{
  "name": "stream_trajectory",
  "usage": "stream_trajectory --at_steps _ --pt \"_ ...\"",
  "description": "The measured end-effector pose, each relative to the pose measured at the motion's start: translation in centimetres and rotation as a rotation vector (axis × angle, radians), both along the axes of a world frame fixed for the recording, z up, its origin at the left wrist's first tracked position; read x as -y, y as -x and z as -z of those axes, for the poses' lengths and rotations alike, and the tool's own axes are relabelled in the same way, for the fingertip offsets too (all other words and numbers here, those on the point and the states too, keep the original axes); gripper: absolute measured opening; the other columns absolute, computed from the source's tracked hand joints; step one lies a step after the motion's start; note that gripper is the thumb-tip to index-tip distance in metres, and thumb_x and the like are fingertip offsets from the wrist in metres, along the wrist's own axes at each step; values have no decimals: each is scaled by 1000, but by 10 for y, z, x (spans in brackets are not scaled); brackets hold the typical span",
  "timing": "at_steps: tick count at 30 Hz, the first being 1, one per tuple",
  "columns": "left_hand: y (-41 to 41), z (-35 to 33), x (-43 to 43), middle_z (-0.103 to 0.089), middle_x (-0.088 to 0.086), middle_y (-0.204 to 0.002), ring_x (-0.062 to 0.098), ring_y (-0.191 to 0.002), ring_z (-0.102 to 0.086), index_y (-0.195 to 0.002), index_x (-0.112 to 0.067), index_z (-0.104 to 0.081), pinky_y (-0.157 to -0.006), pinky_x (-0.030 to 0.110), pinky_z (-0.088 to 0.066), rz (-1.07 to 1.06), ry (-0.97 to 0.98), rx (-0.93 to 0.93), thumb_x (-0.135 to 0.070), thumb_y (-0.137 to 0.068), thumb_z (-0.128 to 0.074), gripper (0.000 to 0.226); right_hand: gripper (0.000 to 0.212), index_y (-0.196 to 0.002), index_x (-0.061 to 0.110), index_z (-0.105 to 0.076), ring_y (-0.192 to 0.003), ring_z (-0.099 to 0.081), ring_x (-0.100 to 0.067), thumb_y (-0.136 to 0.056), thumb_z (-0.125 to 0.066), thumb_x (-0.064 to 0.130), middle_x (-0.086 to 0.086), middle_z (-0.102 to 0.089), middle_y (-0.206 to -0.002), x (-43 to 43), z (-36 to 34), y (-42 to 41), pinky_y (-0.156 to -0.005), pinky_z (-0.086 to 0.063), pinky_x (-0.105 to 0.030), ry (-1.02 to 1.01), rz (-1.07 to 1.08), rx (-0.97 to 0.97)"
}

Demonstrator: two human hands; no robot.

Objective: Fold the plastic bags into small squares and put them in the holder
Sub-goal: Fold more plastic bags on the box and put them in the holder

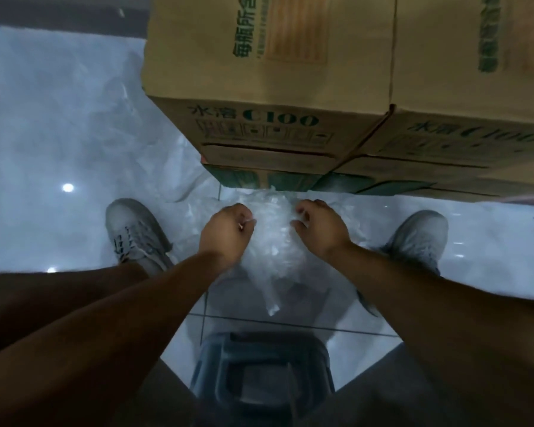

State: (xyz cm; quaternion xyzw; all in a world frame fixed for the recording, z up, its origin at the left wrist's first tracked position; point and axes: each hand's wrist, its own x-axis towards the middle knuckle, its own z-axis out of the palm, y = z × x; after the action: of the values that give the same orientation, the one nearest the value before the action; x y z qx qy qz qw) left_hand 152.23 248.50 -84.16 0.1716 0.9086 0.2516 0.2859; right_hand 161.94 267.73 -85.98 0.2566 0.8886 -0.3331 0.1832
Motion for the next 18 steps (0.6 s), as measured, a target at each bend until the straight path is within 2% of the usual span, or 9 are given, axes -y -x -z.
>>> stream_trajectory --at_steps 2,4,6,10,12,16,18 --pt "7 -5 2 -67 2 -88 22 -81 -63 -90 -17 -65 -73 30 -48 33 -25 1 -28 -99 -60 14 11 -97 18 -58 -82 -53 -20 -96 -64 28 1 -53 -96 -4 -3 -1 -76 -45 -32 19 -11 -72" --pt "16 -16 4 -66 2 -90 22 -83 -62 -91 -17 -67 -75 31 -48 64 -38 -3 -28 -100 -57 17 16 -85 17 -56 -77 -55 -22 -95 -64 26 -2 -57 -85 -11 -12 -2 -76 -51 -39 26 -10 -122" --pt "25 -33 5 -68 1 -91 19 -82 -62 -91 -20 -67 -78 32 -50 85 -73 -5 -26 -100 -56 15 18 -85 12 -65 -79 -60 -26 -96 -64 26 -6 -65 -84 -20 -28 -1 -77 -53 -43 20 -6 -155" --pt "36 -82 4 -66 -9 -80 8 -73 -62 -91 -24 -67 -72 24 -49 127 -137 13 -23 -99 -60 11 25 -102 14 -76 -88 -64 -25 -101 -58 31 -7 -72 -99 -30 -86 0 -81 -53 -41 -43 -111 -157" --pt "38 -115 3 -69 -7 -80 10 -74 -65 -93 -23 -69 -72 26 -52 181 -153 77 -24 -99 -60 10 26 -99 12 -76 -85 -64 -24 -102 -57 29 -7 -72 -95 -33 -126 -3 -79 -53 -43 -67 -176 -179" --pt "36 -185 1 -72 3 -89 12 -81 -71 -99 -25 -66 -73 26 -52 219 -298 188 -27 -98 -63 4 23 -81 19 -70 -70 -62 -16 -100 -59 28 1 -68 -77 -41 -216 -9 -66 -50 -35 -68 -138 -261" --pt "33 -218 -4 -69 4 -100 20 -92 -70 -112 -25 -63 -77 30 -56 151 -385 235 -30 -93 -71 22 22 -78 19 -70 -65 -65 -22 -97 -63 27 -5 -68 -72 -45 -255 -9 -61 -54 -39 -12 -21 -332"
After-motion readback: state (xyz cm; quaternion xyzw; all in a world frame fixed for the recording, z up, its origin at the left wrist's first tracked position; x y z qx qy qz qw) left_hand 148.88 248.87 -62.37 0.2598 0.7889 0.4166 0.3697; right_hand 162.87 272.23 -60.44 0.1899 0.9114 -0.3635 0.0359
